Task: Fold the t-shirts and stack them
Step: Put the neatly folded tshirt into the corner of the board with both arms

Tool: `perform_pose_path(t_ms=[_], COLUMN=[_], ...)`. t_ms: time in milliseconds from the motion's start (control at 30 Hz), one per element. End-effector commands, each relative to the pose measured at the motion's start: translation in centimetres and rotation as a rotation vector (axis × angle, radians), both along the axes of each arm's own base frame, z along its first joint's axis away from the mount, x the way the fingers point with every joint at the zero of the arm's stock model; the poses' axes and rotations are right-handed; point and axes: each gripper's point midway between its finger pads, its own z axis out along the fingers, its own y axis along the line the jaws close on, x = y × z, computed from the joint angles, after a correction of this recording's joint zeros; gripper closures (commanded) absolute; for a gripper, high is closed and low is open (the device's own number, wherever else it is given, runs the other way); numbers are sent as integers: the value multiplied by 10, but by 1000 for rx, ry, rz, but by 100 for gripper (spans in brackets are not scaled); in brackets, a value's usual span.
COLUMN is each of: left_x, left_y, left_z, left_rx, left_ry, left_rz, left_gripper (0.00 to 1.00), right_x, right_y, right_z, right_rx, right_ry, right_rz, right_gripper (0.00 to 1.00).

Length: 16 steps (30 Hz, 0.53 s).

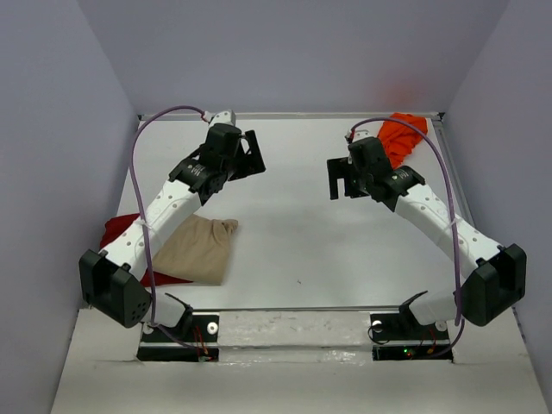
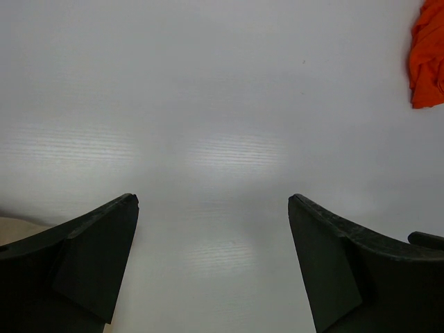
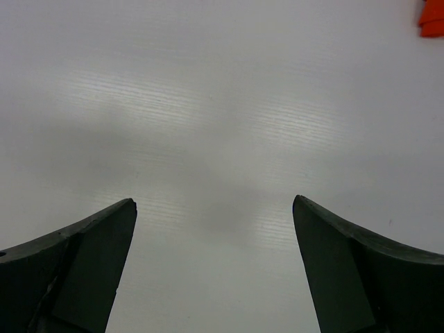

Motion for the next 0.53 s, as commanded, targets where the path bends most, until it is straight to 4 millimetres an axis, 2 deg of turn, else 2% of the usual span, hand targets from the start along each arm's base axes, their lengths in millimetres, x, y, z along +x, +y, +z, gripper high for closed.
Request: perform_pose_path(t_ms=[0,300,500], left_x=[8,4,4], left_y=[-3,-1,2], left_z=[18,18,18], left_rx=[7,26,39], left_ry=[-59,-64,-66], left_rz=[16,16,23], left_gripper=[1,1,1], right_x=[10,13,17], right_y=[-3,-4,-5], right_z=[15,30,27], right_rx=[11,36,54], right_ry=[-74,-117,-119], right_rz=[-24,-27,-48], right_gripper=[0,0,0])
